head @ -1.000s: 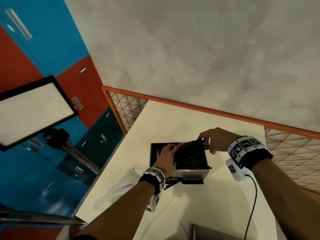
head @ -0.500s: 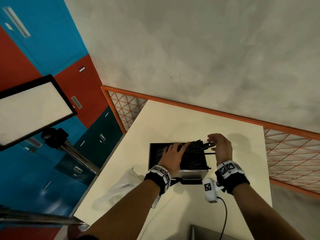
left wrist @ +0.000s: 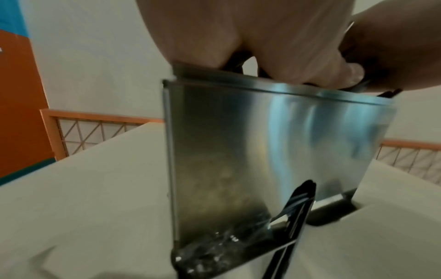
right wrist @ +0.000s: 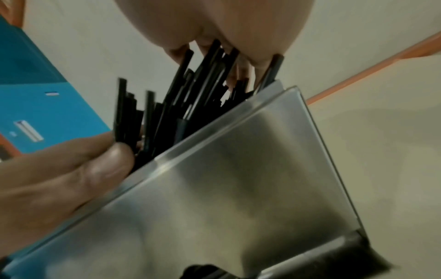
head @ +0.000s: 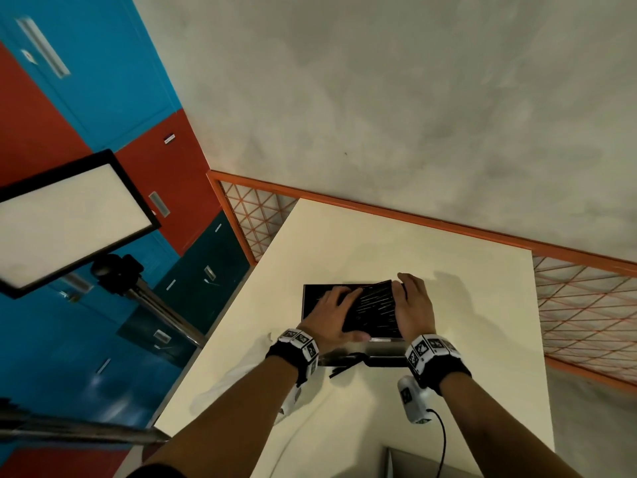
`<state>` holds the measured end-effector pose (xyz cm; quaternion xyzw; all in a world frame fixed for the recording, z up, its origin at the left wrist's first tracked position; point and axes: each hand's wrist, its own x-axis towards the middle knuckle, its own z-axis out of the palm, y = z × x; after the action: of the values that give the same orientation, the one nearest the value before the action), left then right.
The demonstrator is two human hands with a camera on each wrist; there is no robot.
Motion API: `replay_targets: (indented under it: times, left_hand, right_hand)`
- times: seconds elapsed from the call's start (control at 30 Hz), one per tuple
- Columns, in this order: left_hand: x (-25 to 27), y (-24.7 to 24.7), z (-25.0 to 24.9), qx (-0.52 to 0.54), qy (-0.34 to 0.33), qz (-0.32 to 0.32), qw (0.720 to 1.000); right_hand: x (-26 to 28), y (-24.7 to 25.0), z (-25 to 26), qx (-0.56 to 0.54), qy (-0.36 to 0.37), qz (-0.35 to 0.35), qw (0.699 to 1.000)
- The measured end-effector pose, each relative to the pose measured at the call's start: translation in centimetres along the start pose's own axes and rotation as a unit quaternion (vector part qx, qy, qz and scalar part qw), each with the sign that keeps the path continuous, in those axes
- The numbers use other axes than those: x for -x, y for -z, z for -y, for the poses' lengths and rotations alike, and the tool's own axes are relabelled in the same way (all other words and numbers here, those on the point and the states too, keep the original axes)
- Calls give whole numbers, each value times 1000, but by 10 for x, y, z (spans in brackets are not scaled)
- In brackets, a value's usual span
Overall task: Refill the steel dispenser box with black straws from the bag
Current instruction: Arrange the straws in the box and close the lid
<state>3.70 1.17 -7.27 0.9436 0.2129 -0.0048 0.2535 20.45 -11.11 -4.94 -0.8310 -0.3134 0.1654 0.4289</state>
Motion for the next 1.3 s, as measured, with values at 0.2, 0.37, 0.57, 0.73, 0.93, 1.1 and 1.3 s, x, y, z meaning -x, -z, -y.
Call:
replay_targets:
  times: [0.2, 0.37, 0.57, 0.73, 0.93, 1.1, 1.3]
  left_hand:
    - [10, -10, 0, -130, -48, -26, 990]
    - [10, -9, 0, -185, 3, -20, 982]
    - [-5, 11, 0, -157, 43, 51, 985]
    - [-23, 31, 4, -128, 73, 111, 983]
    - [-38, 40, 10, -101, 91, 123, 983]
    - [-40, 41, 10, -94, 92, 121, 984]
    - [-38, 39, 12, -90, 89, 118, 985]
  right_hand:
    - [-7, -9, 1, 72, 57, 40, 995]
    - [-8, 2, -1, 122, 38, 63, 990]
    - [19, 27, 23, 98, 237, -103, 961]
    - [53, 8, 30, 71, 244, 46, 966]
    - [77, -31, -18, 363, 190, 253, 876]
    - [70, -40, -31, 449, 249, 231, 826]
    - [63, -51, -22, 477, 295, 217, 799]
